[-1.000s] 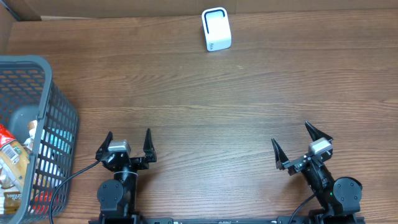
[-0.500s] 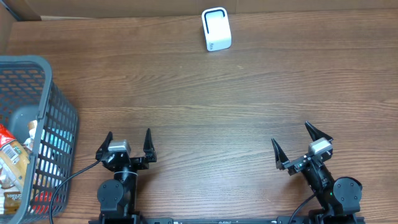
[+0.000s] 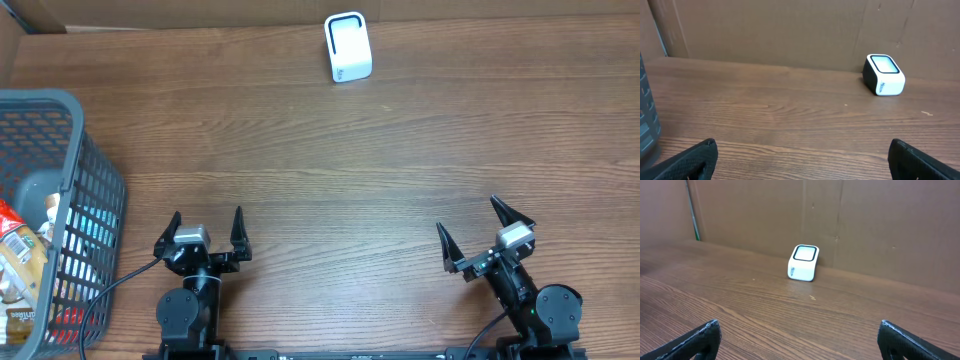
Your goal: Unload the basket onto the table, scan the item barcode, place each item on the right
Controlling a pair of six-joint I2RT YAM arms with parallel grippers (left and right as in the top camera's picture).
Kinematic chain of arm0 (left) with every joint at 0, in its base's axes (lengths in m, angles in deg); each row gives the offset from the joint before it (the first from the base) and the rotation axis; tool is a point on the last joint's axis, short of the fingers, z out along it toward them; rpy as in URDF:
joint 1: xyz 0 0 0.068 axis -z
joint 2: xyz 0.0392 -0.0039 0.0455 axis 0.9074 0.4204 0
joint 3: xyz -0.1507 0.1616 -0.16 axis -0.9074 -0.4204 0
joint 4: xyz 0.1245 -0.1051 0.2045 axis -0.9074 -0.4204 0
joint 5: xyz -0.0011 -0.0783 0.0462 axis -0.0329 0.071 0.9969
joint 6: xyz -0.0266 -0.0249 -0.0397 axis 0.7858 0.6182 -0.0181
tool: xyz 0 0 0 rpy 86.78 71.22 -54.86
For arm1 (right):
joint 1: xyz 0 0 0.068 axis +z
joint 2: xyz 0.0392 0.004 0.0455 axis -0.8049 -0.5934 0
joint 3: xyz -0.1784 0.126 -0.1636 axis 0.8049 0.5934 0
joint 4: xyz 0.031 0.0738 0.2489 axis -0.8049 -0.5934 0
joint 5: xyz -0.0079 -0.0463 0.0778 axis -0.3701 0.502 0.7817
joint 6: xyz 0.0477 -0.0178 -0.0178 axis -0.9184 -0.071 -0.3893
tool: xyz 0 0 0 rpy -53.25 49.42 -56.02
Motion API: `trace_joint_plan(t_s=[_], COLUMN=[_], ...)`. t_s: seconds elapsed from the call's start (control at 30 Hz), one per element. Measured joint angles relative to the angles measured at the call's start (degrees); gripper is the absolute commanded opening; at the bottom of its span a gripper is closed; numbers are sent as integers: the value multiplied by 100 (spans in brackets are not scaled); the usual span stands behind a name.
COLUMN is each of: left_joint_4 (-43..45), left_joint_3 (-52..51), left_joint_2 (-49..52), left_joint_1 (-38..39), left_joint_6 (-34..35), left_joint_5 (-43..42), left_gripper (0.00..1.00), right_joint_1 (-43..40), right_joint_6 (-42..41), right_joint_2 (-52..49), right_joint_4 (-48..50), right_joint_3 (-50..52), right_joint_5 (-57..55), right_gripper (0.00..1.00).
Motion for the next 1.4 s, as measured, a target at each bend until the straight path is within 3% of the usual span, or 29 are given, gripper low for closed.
trace_joint_plan(t_s=[1.07, 1.4], left_joint_4=[-2, -306], left_joint_3=[13, 444], left_joint_2=[0, 2], left_joint_1=[0, 0], left_joint_6=[50, 66], left_joint_5=[-4, -66], left_gripper=[100, 100], right_joint_1=[0, 0], right_joint_6=[-2, 2], right_joint_2=[0, 0], right_joint_4=[103, -227], right_joint_3=[-2, -249], right_joint_5=[-175, -214], right_gripper=[100, 100])
